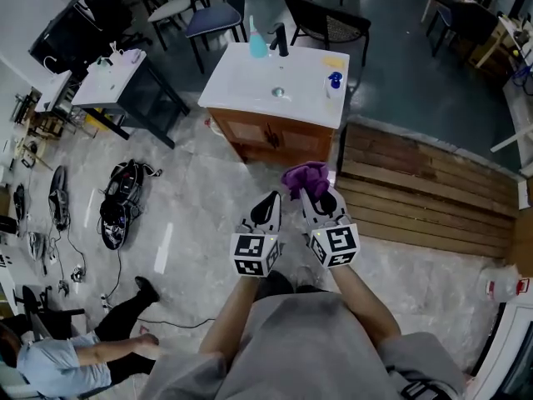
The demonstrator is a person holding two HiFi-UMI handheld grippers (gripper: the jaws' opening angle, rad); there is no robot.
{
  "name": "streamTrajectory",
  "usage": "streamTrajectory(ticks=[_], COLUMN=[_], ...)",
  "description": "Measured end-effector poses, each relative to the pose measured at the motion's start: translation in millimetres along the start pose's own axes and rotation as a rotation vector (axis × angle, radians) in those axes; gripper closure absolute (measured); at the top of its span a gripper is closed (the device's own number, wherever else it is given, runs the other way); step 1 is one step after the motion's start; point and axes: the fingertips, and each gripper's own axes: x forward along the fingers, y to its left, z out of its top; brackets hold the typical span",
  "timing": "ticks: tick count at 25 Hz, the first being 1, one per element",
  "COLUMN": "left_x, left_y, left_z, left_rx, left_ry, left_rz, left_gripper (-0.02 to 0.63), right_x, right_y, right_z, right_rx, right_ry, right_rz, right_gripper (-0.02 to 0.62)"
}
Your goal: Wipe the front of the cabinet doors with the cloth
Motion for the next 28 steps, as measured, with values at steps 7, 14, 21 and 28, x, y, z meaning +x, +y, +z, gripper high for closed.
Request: streamTrajectory(ticks=[7,14,21,28], left_x=[24,52,84,115], left_y=[28,65,107,144], left_z=[0,0,-4,-12], left_rx=[0.013,0.024,0.023,0.013], left_ry=[0.016,0.037,0.081,0.120], left_rz=[-0.007,-0.048,-0.115,-0.194], left_gripper=[0.598,0.598,0.598,0.598], right_x=[31,69,114,150], right_y=[-6,-11,-16,-16], right_z=[-10,-18,-32,-52], right_rx=[0.014,0.035,0.061,0.072], right_ry=[0.016,0.023,0.041,0.077], right_rz=[-0.025,-0.088,-0.178,-0.266], right_gripper=[0.500,0.500,0.500,0.500])
